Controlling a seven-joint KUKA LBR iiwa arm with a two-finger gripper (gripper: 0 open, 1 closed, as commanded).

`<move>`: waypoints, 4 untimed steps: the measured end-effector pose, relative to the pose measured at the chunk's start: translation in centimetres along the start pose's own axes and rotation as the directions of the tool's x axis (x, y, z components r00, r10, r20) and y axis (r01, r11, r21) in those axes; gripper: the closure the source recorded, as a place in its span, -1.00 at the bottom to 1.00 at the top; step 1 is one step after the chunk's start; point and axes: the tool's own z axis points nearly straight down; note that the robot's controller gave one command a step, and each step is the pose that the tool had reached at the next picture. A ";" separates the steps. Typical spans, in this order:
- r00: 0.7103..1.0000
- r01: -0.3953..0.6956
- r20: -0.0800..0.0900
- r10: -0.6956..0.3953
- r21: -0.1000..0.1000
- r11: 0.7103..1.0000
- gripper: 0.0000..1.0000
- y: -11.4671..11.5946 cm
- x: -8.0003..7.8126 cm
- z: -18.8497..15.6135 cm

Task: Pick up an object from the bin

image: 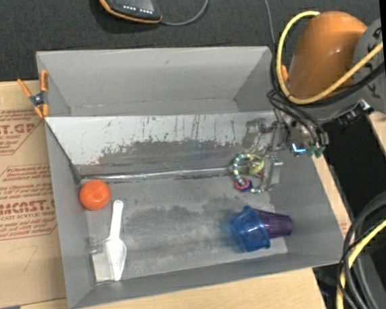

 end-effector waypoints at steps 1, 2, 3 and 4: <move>1.000 0.002 0.008 -0.002 0.001 1.000 -1.00 0.0 -0.1 -0.5; 0.993 0.117 0.007 -0.117 0.001 0.993 -1.00 -1.8 5.2 10.2; 0.984 0.176 0.008 -0.176 0.002 0.984 -1.00 -2.2 7.0 8.9; 0.989 0.150 0.008 -0.150 -0.001 0.989 -1.00 -0.6 9.5 11.7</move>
Offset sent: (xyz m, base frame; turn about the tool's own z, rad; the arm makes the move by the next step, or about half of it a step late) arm -0.0780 -0.0278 -0.1531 -0.1693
